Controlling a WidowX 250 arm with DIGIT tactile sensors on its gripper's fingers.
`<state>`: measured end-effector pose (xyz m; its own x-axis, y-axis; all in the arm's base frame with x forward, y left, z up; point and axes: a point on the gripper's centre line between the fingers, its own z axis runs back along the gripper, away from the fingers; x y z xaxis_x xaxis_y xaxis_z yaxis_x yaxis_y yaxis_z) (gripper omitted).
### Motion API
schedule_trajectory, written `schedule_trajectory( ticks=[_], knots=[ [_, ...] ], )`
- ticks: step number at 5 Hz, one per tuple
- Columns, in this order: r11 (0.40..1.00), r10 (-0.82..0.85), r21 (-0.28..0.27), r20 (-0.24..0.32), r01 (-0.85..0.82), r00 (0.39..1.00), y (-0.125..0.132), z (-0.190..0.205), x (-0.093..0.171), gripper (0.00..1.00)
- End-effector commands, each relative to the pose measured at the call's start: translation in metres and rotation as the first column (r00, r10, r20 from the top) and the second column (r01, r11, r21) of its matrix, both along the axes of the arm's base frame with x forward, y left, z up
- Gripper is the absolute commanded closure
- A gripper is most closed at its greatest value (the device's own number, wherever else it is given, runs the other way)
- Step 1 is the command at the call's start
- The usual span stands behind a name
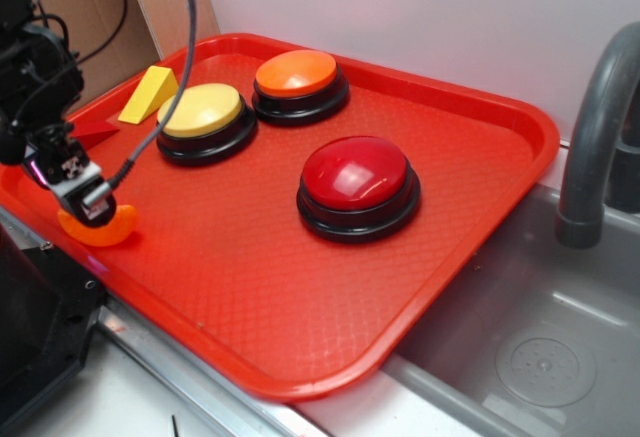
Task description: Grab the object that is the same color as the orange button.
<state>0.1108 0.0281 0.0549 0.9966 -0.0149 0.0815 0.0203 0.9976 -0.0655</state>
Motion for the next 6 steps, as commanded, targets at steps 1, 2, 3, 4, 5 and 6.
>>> schedule_trajectory(
  ticks=[1,2,3,4,5,6],
  knots=[
    [0.997,-0.079,0.020,-0.050,0.080,0.996,0.003,-0.031,0.012,0.00],
    [0.996,-0.082,0.038,-0.068,0.085,0.994,-0.002,-0.042,0.015,0.39],
    [0.997,-0.064,0.034,-0.055,0.065,0.996,-0.004,-0.039,0.016,1.00],
    [0.999,0.021,0.032,-0.039,-0.020,0.999,-0.001,-0.016,0.021,1.00],
    [0.989,0.143,0.053,-0.029,-0.141,0.989,-0.001,0.027,0.028,1.00],
    [0.976,0.210,0.057,-0.021,-0.208,0.978,-0.003,0.059,0.032,1.00]
  ],
)
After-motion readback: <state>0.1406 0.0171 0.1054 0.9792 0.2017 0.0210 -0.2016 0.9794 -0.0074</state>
